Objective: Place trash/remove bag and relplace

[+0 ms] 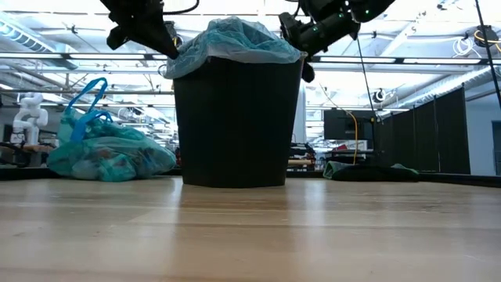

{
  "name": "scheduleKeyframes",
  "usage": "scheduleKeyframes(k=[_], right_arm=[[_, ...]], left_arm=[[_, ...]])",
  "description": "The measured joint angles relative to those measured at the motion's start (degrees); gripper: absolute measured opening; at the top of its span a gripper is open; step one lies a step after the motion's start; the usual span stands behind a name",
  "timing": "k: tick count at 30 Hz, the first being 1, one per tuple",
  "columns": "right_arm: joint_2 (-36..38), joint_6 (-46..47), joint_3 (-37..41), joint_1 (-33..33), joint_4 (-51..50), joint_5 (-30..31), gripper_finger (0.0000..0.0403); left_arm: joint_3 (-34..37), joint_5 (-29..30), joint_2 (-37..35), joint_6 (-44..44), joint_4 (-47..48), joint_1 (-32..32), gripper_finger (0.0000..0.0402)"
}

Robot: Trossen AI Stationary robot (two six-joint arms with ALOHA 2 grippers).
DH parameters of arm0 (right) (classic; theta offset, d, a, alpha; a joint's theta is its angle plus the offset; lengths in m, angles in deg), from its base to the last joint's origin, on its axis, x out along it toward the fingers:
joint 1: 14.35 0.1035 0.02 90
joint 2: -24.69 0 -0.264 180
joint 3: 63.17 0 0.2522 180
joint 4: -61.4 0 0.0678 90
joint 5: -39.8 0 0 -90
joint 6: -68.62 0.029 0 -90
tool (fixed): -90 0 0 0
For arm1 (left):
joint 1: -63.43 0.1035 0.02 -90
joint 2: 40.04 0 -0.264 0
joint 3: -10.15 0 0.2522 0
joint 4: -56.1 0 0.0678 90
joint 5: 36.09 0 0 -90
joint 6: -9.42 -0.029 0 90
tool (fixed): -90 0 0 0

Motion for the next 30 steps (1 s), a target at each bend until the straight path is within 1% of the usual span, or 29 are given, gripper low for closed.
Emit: scheduleKeyframes(k=[4, 8, 14, 21, 30], right_arm=[[-0.88, 0.39, 0.01, -0.25, 1.07, -2.59, 0.0], [-0.93, 0.0, -0.01, 1.07, 3.83, -2.68, 0.0], [-2.08, -0.46, -0.01, 2.05, 3.62, -2.77, 0.0], [-4.91, 0.76, -0.09, 1.55, 4.22, -2.84, 0.0], [-5.1, 1.66, -0.14, 0.01, 4.28, -2.54, 0.0]], left_arm=[[0.0, 0.0, 0.0, -0.01, 1.11, 2.03, 0.0], [0.0, -0.22, 0.0, -0.04, 1.38, 3.22, 0.0], [0.0, -0.43, 0.0, -0.08, 1.51, 3.59, 0.0], [0.0, -0.42, 0.0, -1.18, 1.91, 3.97, 0.0], [0.0, -0.44, 0.0, -3.12, 2.4, 6.49, 0.0]])
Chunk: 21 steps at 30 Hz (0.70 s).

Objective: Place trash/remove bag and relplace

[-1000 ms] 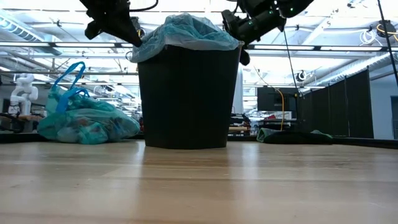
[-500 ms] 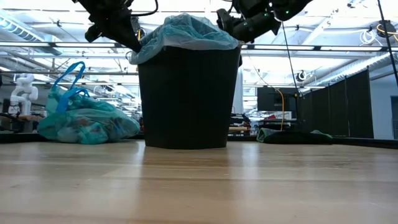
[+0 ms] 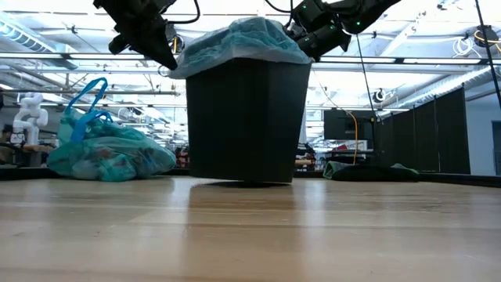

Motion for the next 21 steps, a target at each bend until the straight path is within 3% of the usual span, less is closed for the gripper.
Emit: scheduleKeyframes(k=[21], right_arm=[[0.59, 0.46, 0.2, -1.43, 1.03, -0.32, 0.0]], left_arm=[[0.0, -1.85, 0.0, -2.54, -0.11, 1.66, 0.0]])
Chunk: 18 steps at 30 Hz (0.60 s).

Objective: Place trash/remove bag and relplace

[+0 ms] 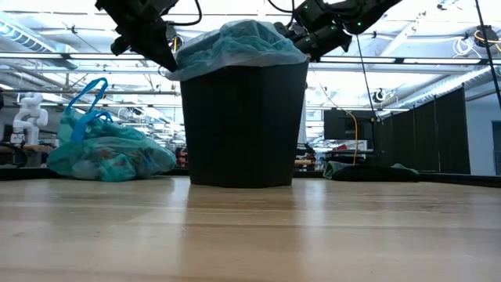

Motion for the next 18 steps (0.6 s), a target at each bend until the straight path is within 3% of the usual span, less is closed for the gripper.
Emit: scheduleKeyframes(k=[18], right_arm=[[-2.98, 0.33, 0.0, -0.56, -2.79, -5.51, 0.0]], left_arm=[[0.0, -2.03, 0.0, -4.86, -1.15, 6.72, 0.0]])
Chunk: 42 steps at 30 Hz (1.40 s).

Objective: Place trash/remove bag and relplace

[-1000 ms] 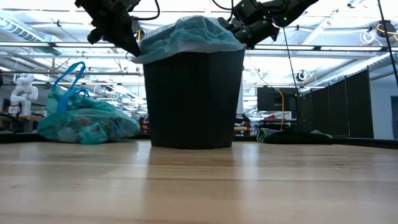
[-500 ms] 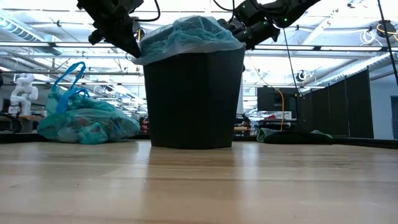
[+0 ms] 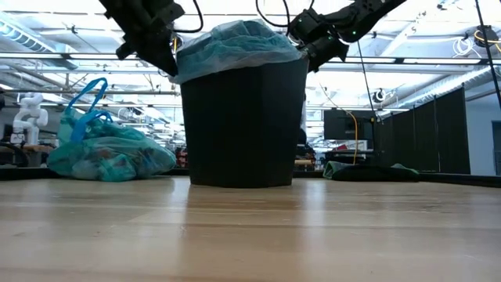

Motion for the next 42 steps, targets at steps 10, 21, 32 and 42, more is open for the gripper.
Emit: scheduleKeyframes(k=[10, 21, 32, 42], right_arm=[[-0.17, 1.35, 2.27, 0.62, -1.15, -0.35, 0.0], [4.11, 2.89, 4.52, 1.84, -2.72, 7.94, 0.0], [18.6, 1.51, 4.52, 7.34, -14.35, 13.48, 0.0], [25.99, 8.25, 4.5, 19.61, -26.44, 22.56, 0.0016]], left_arm=[[4.76, -12.06, 0.02, -2.68, -7.51, 5.05, 0.0], [5.27, -13.66, 0.02, -4.34, -7.43, 6.9, 0.0], [5.27, -15.08, 0.02, -5.09, -8.31, 6.86, 0.0], [5.27, -16.96, 0.02, -6.57, -8.88, 6.86, 0.0]])
